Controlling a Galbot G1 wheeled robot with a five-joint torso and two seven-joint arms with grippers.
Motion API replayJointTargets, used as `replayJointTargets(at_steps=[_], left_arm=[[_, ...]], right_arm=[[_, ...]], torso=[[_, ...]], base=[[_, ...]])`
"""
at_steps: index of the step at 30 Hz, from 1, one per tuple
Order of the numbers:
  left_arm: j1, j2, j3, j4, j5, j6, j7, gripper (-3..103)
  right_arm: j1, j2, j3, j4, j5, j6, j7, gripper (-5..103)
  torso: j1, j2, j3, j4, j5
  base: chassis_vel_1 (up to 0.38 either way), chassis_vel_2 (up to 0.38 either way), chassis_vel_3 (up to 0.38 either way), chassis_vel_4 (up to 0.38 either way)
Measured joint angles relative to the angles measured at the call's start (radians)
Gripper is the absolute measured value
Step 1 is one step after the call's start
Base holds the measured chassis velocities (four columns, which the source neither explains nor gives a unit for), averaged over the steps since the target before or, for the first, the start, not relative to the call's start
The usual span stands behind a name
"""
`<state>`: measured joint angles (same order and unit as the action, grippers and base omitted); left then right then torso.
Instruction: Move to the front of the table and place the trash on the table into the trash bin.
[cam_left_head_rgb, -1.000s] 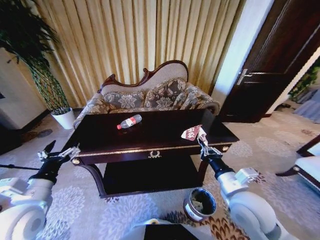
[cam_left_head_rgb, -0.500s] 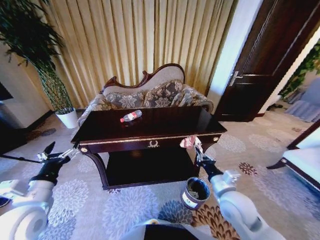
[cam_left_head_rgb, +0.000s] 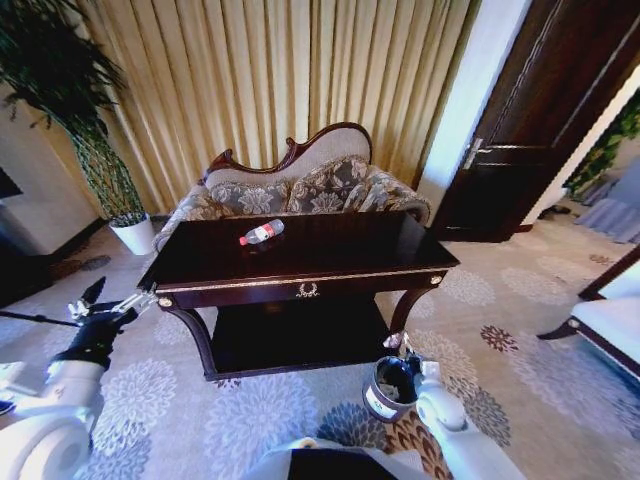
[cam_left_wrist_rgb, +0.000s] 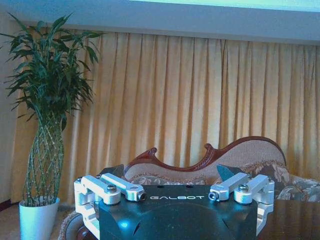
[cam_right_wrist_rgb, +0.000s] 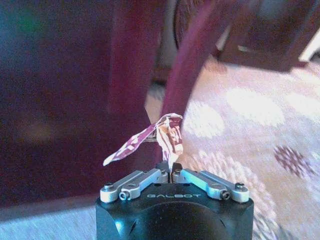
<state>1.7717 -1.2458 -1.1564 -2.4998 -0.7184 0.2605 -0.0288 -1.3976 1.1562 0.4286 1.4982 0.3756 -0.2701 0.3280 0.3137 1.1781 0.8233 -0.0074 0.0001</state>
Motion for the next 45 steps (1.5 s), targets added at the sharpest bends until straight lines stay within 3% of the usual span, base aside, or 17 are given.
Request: replayJointTargets(at_steps=[4, 7, 13, 16, 18, 19, 22, 26, 28, 29, 37, 45], left_arm=[[-0.002, 0.003, 0.0, 0.0, -0.001, -0.002, 0.0, 100], [-0.004, 0.0, 0.005, 0.0, -0.001, -0.003, 0.0, 100], [-0.009, -0.004, 0.012, -0.001, -0.001, -0.003, 0.0, 100], [-0.009, -0.01, 0.018, -0.001, 0.0, -0.003, 0.0, 100], [-0.009, -0.01, 0.019, -0.001, 0.0, -0.003, 0.0, 100], [-0.008, -0.011, 0.019, -0.001, 0.0, -0.003, 0.0, 100], [-0.006, -0.012, 0.019, -0.001, 0.0, -0.003, 0.0, 100], [0.004, -0.012, 0.013, -0.001, 0.0, -0.007, -0.002, 100], [0.004, -0.011, 0.013, -0.001, 0.0, -0.009, -0.002, 100], [0.006, -0.01, 0.013, -0.001, 0.0, -0.012, -0.003, 100], [0.002, -0.012, 0.02, -0.001, 0.001, -0.013, -0.003, 100], [0.003, -0.016, 0.034, 0.0, 0.001, -0.013, -0.004, 100]], right_arm=[[0.021, 0.008, -0.003, -0.074, -0.018, -0.001, 0.019, 0], [0.03, 0.009, 0.008, -0.134, -0.045, -0.001, 0.033, 16], [0.03, 0.007, 0.02, -0.163, -0.048, 0.0, 0.043, 32], [0.029, 0.004, 0.023, -0.156, -0.047, 0.001, 0.059, 48], [0.028, 0.003, 0.023, -0.151, -0.046, 0.001, 0.061, 48], [0.026, 0.001, 0.023, -0.14, -0.044, 0.001, 0.062, 60], [0.023, -0.001, 0.023, -0.127, -0.037, 0.001, 0.063, 65], [0.011, -0.002, 0.021, -0.095, -0.024, 0.001, 0.063, 86], [0.009, -0.002, 0.021, -0.091, -0.022, 0.001, 0.063, 86], [-0.001, -0.004, 0.024, -0.08, -0.017, 0.001, 0.063, 99], [-0.02, -0.012, 0.036, -0.034, 0.007, 0.004, 0.061, 100], [-0.07, -0.068, 0.096, 0.347, 0.179, 0.006, 0.034, 100]], torso=[[0.001, 0.0, 0.0, -0.0001, 0.0], [0.0, 0.0, 0.0, 0.0, -0.0002], [0.0, 0.0, 0.0, -0.0002, -0.0001], [0.0, 0.0, 0.0, 0.0, -0.0002], [0.0, 0.0, 0.0, 0.0, -0.0001], [0.0, 0.0, 0.0, 0.0, -0.0001], [0.0, 0.0, 0.0, 0.0, -0.0002], [0.0, 0.0, 0.0, 0.0, -0.0002], [0.0, 0.0, 0.0, 0.0, -0.0001], [0.0, 0.0, 0.0, -0.0001, -0.0002], [0.0, 0.0, 0.0, -0.0002, 0.0], [0.0, 0.0, 0.0, 0.0, -0.0001]], base=[[0.0, 0.0, 0.0, 0.0], [0.0, 0.0, 0.0, 0.0], [0.0, 0.0, 0.0, 0.0], [0.0, 0.0, 0.0, 0.0], [0.0, 0.0, 0.0, 0.0], [0.0, 0.0, 0.0, 0.0], [0.0, 0.0, 0.0, 0.0], [0.0, 0.0, 0.0, 0.0], [0.0, 0.0, 0.0, 0.0], [0.0, 0.0, 0.0, 0.0], [0.0, 0.0, 0.0, 0.0], [0.0, 0.0, 0.0, 0.0]])
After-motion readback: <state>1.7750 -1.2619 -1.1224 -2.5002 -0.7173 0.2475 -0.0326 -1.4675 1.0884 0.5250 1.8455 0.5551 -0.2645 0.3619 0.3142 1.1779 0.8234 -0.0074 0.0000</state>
